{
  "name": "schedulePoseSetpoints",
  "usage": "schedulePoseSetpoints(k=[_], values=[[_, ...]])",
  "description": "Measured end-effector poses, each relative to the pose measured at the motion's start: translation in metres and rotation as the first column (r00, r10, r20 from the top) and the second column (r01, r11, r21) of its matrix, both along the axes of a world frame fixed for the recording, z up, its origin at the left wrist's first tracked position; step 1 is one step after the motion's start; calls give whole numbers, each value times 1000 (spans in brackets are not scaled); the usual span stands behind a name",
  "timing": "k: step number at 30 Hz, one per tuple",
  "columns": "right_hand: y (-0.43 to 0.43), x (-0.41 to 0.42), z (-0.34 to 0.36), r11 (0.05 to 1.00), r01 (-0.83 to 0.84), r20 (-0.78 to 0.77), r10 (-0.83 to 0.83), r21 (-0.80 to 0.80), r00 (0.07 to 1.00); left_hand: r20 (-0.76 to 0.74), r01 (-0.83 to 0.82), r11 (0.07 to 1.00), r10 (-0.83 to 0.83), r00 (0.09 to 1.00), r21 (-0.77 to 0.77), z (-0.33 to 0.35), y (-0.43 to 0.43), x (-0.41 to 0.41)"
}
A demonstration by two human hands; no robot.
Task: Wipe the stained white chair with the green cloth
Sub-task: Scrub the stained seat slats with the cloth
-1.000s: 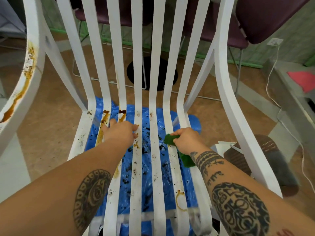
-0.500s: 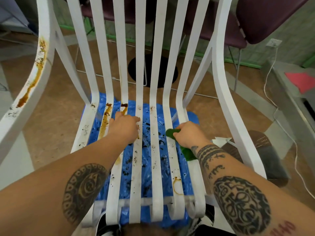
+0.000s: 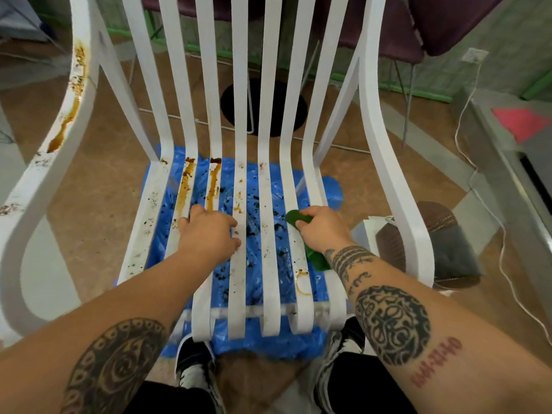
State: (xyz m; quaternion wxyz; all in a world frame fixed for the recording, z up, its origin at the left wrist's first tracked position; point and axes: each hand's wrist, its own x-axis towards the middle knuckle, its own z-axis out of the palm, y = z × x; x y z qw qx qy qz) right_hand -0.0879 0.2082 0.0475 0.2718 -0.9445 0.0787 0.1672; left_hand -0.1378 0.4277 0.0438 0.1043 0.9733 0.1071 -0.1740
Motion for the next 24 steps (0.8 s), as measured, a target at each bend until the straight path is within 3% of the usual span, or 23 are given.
schedulePoseSetpoints(k=[3, 7, 9, 14, 20, 24], values=[[0, -21, -6, 996, -78, 31, 79, -30, 996, -60, -6, 1000, 8, 998, 27, -2, -4, -4], [-4, -16, 6, 965, -242, -116, 230, -101, 966, -89, -27, 998, 32, 995, 52, 0, -7, -6], [-6, -4, 16, 962, -244, -139, 227, -123, 964, -95, 3, 996, 5, 995, 89, 5, -9, -3], [-4, -17, 2, 992, -123, -16, 123, -37, 992, -89, 34, 991, -23, 996, 130, 5, -10, 1], [-7, -31, 7, 940, -326, -126, 313, -100, 941, -93, 35, 989, -22, 995, 142, 6, -12, -1], [-14, -33, 14, 949, -292, -87, 283, -115, 955, -91, 16, 991, -4, 996, 134, 4, -14, -3]])
